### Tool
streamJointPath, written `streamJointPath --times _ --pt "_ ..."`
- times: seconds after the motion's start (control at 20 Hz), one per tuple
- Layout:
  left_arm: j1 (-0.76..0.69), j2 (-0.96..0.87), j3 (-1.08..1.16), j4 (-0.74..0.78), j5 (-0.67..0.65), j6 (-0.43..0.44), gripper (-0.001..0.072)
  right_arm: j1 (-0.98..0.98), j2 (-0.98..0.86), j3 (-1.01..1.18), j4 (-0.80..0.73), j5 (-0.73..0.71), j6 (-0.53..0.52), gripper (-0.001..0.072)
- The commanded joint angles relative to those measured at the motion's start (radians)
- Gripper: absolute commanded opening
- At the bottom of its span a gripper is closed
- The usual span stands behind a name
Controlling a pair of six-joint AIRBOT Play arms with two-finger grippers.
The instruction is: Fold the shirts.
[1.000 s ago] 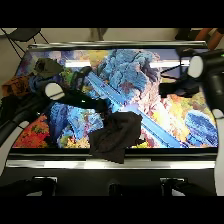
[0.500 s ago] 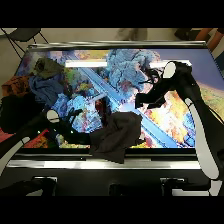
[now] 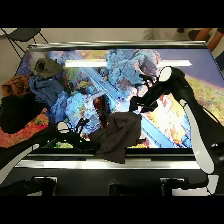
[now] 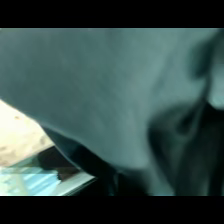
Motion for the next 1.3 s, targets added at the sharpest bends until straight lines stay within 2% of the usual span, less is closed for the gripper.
streamJointPath --times 0.0,0.1,0.15,0.2,0.25,0.35,0.5,0.6,0.75,0.85,0.9,1.0,1.1,1.25 --pt "-0.011 -0.011 -0.006 -0.004 0.058 -0.024 0.0029 0.044 -0.044 -0.027 0.037 -0.011 -0.021 0.0707" --pt "-0.011 -0.006 -0.005 -0.004 0.059 -0.018 0.0028 0.094 -0.073 -0.027 0.027 -0.06 -0.025 0.0699" --pt "-0.011 -0.002 -0.003 -0.003 0.059 -0.019 0.0027 0.116 -0.089 -0.027 0.024 -0.095 -0.021 0.063" --pt "-0.011 0.01 0.0 -0.003 0.059 -0.019 0.0027 0.13 -0.098 -0.027 0.015 -0.13 -0.021 0.0373" --pt "-0.007 0.036 0.011 0.005 0.059 -0.02 0.0026 0.138 -0.095 -0.024 -0.019 -0.15 -0.009 0.0057" --pt "0.011 0.144 0.064 0.096 0.056 -0.067 0.0025 0.127 -0.064 0.027 -0.123 -0.168 0.021 0.0041" --pt "0.09 0.373 0.251 0.406 -0.007 -0.24 0.0024 0.076 0.072 0.192 -0.309 -0.238 0.068 0.0042" --pt "0.184 0.521 0.444 0.577 -0.067 -0.321 0.0024 0.013 0.189 0.314 -0.352 -0.311 0.138 0.0043" --pt "0.334 0.69 0.748 0.62 0.004 -0.383 0.0024 -0.063 0.41 0.423 -0.357 -0.483 0.189 0.0043" --pt "0.358 0.741 0.893 0.598 0.095 -0.383 0.0024 -0.061 0.549 0.428 -0.352 -0.574 0.188 0.0043" --pt "0.353 0.752 0.934 0.572 0.13 -0.383 0.0024 -0.056 0.601 0.428 -0.33 -0.575 0.189 0.0043" --pt "0.343 0.758 0.969 0.492 0.159 -0.367 0.0024 -0.055 0.678 0.428 -0.281 -0.514 0.19 0.0043" --pt "0.342 0.753 0.96 0.457 0.117 -0.336 0.0024 -0.055 0.711 0.428 -0.279 -0.387 0.189 0.0044" --pt "0.342 0.742 0.887 0.504 0.01 -0.308 0.0026 -0.056 0.69 0.427 -0.316 -0.052 0.188 0.0045"
